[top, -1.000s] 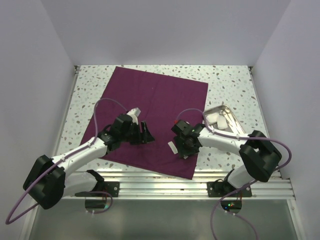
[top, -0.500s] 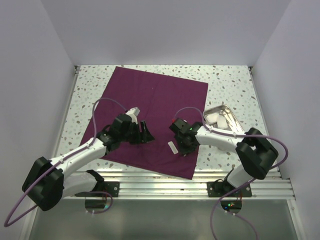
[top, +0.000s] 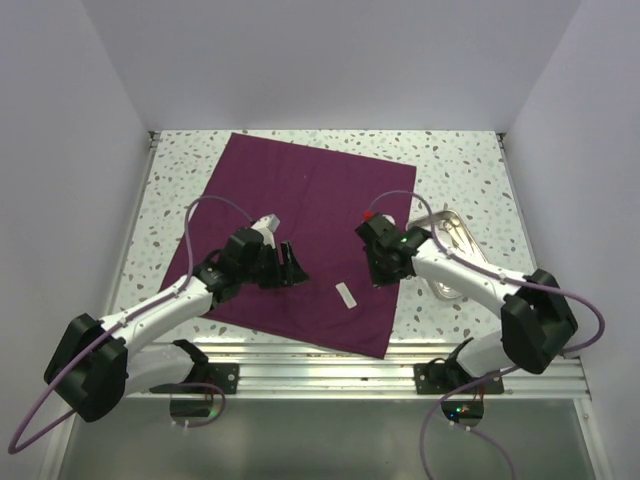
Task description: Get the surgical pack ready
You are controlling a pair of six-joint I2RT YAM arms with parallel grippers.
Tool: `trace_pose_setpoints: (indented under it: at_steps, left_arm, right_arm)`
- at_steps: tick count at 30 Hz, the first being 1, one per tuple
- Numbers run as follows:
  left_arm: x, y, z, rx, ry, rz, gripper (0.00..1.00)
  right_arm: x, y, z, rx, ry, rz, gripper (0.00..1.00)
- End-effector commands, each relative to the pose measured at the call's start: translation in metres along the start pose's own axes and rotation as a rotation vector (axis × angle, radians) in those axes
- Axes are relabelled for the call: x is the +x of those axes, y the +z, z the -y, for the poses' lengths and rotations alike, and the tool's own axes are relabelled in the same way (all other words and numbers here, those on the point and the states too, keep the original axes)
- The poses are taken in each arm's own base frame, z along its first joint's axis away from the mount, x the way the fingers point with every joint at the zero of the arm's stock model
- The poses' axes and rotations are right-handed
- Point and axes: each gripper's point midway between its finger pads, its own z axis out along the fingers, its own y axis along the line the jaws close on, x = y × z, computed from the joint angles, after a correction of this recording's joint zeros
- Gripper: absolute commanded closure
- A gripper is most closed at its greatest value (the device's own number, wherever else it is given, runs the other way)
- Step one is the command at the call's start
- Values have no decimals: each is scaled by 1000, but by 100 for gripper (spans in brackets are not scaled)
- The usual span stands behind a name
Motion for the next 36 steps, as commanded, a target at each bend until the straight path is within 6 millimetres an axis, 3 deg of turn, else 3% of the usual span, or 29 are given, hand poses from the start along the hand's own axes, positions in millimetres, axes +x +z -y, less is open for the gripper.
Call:
trace_pose_setpoints:
  at_steps: [1,2,5,9,16,18,21,24,28,31,33,36]
  left_arm:
    - [-12,-4,12,32,24,38,34]
    - [-12,-4,12,31,26,36,34]
    - [-13,-4,13,32,32,37,34]
    - [-13,-1,17,49,40,22,34]
    - [-13,1,20,62,51,8,34]
    - [-10,2,18,61,49,-3,34]
    - [-7,2,18,68,46,-9,34]
    - [-3,6,18,78,34,-22,34]
    - [7,12,22,84,32,-50,33]
    - [22,18,27,120,-2,-102,37]
    - [22,23,35,159,-26,-97,38]
    - [30,31,42,180,-44,-118,41]
  right_arm:
    - [-32,-23,47,69,144,84,100]
    - [-38,-26,60,86,178,97,100]
    - [-49,-33,124,189,325,123,99]
    - [-41,-24,170,267,420,68,97]
    - [-18,0,201,374,450,-48,95]
    - [-14,4,202,384,440,-68,92]
    - [-12,8,205,397,421,-88,74]
    - [-15,8,202,379,416,-83,51]
    - [-21,1,198,347,401,-65,37]
    - [-36,-20,178,274,374,23,35]
    - [-49,-34,140,104,349,98,31]
    - [-49,-39,96,-105,330,115,31]
